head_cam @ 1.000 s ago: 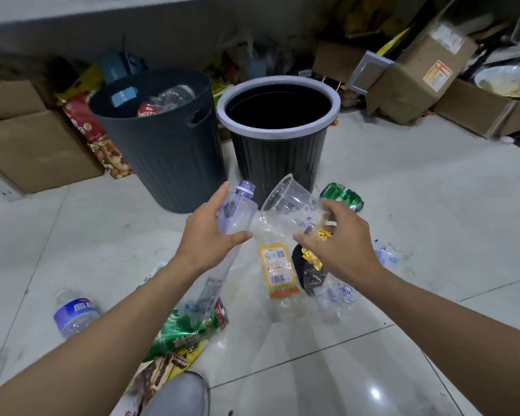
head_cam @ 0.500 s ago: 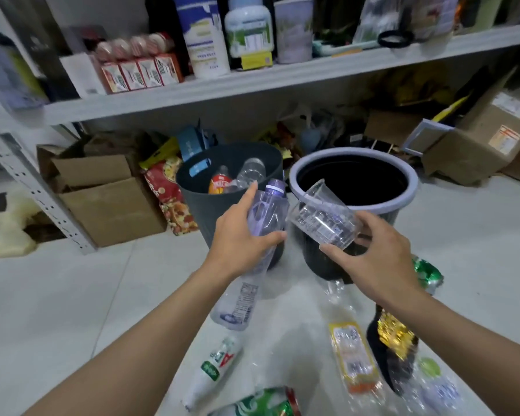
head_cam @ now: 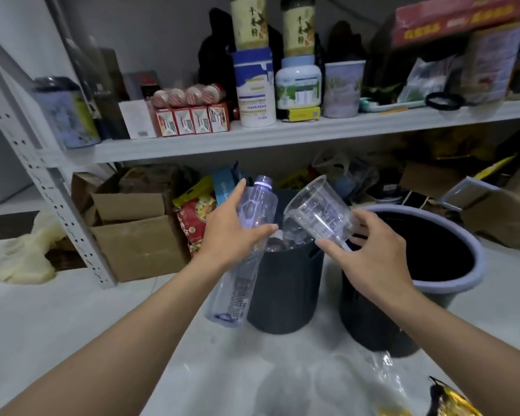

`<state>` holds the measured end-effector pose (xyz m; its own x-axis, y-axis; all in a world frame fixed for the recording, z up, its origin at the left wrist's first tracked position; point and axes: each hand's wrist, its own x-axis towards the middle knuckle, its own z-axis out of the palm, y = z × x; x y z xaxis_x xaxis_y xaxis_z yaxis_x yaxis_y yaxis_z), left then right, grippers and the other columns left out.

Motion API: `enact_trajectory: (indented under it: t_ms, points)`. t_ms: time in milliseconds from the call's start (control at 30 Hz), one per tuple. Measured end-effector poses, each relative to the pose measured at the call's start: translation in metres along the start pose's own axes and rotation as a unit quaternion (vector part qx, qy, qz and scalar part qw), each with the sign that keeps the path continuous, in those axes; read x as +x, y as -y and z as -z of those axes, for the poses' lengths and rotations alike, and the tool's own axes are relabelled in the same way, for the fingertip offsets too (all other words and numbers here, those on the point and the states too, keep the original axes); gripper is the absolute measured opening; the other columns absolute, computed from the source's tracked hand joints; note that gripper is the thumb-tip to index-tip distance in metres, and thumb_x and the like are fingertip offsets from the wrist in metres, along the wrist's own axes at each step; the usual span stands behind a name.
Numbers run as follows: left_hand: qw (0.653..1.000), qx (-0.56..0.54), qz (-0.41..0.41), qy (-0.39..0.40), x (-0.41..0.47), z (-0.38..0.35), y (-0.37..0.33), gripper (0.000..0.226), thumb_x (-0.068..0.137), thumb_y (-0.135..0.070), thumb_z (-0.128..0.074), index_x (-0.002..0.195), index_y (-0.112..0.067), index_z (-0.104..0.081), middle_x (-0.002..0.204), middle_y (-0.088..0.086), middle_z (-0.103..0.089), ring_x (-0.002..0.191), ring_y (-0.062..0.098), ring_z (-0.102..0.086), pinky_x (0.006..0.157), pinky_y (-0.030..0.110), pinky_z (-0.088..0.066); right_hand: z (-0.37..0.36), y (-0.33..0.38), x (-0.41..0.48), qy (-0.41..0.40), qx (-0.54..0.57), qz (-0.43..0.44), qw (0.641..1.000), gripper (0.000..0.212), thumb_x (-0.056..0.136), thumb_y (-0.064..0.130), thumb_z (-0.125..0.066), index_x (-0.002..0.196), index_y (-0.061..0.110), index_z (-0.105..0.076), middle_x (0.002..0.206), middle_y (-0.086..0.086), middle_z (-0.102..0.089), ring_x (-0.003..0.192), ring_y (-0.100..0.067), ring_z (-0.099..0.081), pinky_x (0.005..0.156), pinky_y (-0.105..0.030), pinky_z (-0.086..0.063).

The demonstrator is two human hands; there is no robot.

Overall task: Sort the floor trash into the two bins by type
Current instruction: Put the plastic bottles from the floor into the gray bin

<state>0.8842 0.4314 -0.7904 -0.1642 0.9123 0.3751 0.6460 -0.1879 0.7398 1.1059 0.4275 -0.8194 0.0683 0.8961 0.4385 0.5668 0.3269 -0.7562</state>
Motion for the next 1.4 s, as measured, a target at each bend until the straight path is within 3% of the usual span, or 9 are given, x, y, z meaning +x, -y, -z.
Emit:
enact_trajectory:
  t_ms: [133,300,533,767,967,1033,1167,1400]
  points:
    - [1.000,-0.011,0.013,0.000,0.025,0.012,0.007,0.103,0.070,-0.037,-0.084,0.152,-0.030,-0.022,0.147,-0.005,-0.042,0.124,0.014,-0.049,0.097,0.030,-0.045,-0.012,0.017,0.017,-0.002,0.015,-0.005,1.000,0.064,0.071,0.039,-0.084,0.124,0.020,-0.054,0.106,0.013,-0.054,0.099,-0.004,-0.053,0.082,-0.016,-0.040]
    - [0.999,-0.015,0.039,-0.011,0.059,0.018,0.008,0.104,0.069,-0.041,-0.083,0.151,-0.029,-0.021,0.148,0.000,-0.041,0.124,0.022,-0.050,0.098,0.043,-0.049,-0.027,0.022,0.029,-0.013,0.021,-0.030,0.999,0.065,0.070,0.038,-0.085,0.124,0.018,-0.055,0.100,0.014,-0.051,0.095,-0.006,-0.053,0.084,-0.020,-0.043]
    - [0.995,-0.045,0.090,-0.005,0.108,0.015,0.017,0.101,0.071,-0.035,-0.084,0.151,-0.023,-0.024,0.153,0.001,-0.035,0.134,0.026,-0.042,0.107,0.041,-0.041,-0.049,0.025,0.054,-0.041,0.040,-0.097,0.994,0.067,0.067,0.043,-0.085,0.122,0.017,-0.056,0.099,0.008,-0.057,0.091,-0.009,-0.055,0.082,-0.023,-0.044]
    - [0.990,-0.058,0.131,-0.012,0.143,-0.002,0.034,0.104,0.068,-0.043,-0.084,0.151,-0.021,-0.026,0.152,0.003,-0.037,0.134,0.027,-0.042,0.108,0.045,-0.040,-0.061,0.028,0.080,-0.048,0.049,-0.112,0.991,0.075,0.065,0.044,-0.086,0.127,0.015,-0.056,0.106,0.006,-0.062,0.094,-0.008,-0.056,0.081,-0.020,-0.041]
    - [0.988,-0.004,0.157,-0.010,0.157,-0.017,0.047,0.092,0.079,-0.050,-0.073,0.150,-0.014,-0.027,0.153,0.007,-0.035,0.137,0.031,-0.036,0.107,0.041,-0.038,-0.067,0.027,0.090,-0.055,0.078,-0.133,0.986,0.072,0.065,0.042,-0.087,0.125,0.016,-0.057,0.100,0.008,-0.061,0.087,-0.007,-0.058,0.070,-0.014,-0.039]
    - [0.986,0.005,0.165,-0.022,0.159,-0.018,0.051,0.085,0.083,-0.048,-0.069,0.149,-0.012,-0.028,0.152,0.008,-0.037,0.137,0.030,-0.037,0.106,0.039,-0.038,-0.069,0.025,0.089,-0.054,0.079,-0.143,0.985,0.073,0.064,0.043,-0.087,0.124,0.016,-0.056,0.100,0.007,-0.062,0.088,-0.008,-0.059,0.073,-0.017,-0.042]
    - [0.988,0.064,0.138,-0.030,0.150,-0.019,0.062,0.070,0.090,-0.047,-0.060,0.147,-0.015,-0.034,0.147,0.008,-0.043,0.132,0.030,-0.042,0.103,0.038,-0.039,-0.072,0.022,0.087,-0.048,0.064,-0.155,0.985,0.071,0.065,0.043,-0.087,0.123,0.016,-0.057,0.101,0.005,-0.063,0.090,-0.012,-0.059,0.078,-0.023,-0.044]
    - [0.976,0.215,-0.017,0.012,0.112,-0.002,0.069,0.066,0.095,-0.053,-0.047,0.149,-0.018,-0.031,0.149,0.006,-0.041,0.137,0.025,-0.037,0.108,0.039,-0.035,-0.085,0.029,0.086,-0.037,0.037,-0.191,0.980,0.064,0.064,0.052,-0.084,0.109,0.015,-0.057,0.093,0.004,-0.059,0.093,-0.017,-0.058,0.078,-0.031,-0.048]
